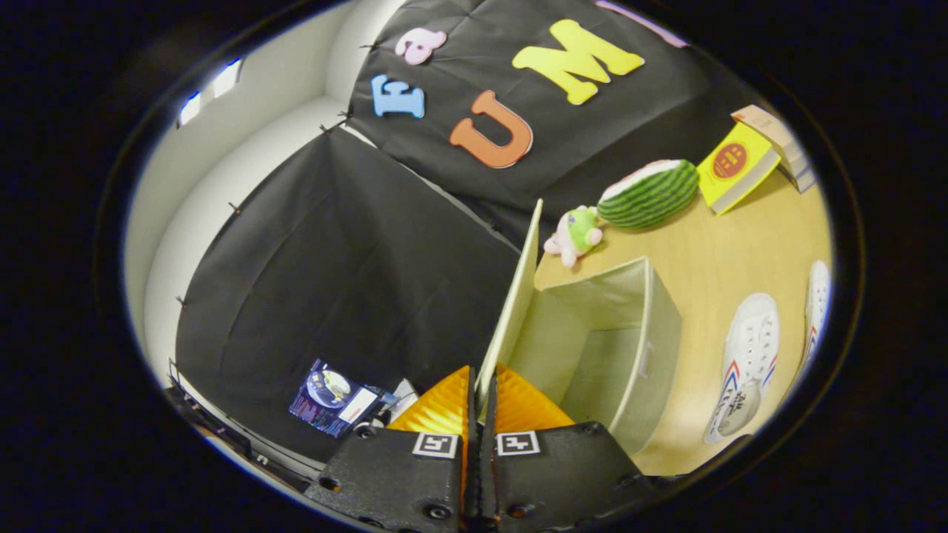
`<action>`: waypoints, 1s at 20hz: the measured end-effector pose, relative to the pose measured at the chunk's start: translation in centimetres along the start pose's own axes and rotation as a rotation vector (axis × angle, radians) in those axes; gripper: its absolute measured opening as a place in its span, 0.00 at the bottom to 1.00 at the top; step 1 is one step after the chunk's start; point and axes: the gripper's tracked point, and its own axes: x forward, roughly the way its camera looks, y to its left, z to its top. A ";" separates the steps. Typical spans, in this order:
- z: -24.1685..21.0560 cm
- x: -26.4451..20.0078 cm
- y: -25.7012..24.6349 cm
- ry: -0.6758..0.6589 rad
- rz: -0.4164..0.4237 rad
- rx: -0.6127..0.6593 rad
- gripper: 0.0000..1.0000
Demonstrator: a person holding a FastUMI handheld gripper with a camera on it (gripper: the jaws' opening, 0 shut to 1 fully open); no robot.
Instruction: Open the storage box then place both shoes into the box .Put the left shoe in first, then the right shoe, with the right side of both shoes facing outward in a uniform manner.
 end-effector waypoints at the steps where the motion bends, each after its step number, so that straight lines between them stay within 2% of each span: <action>1: 0.1 0.9 1.2 0.013 0.005 -0.023 0.06; 5: -0.1 4.7 5.1 0.066 0.006 -0.096 0.06; 8: -0.6 7.6 7.1 0.075 -0.003 -0.180 0.10; 10: -1.4 9.5 8.3 0.088 -0.013 -0.240 0.20; 15: -1.5 9.0 9.0 0.061 -0.044 -0.322 0.93; 20: 1.1 6.5 7.0 -0.030 -0.128 -0.357 0.93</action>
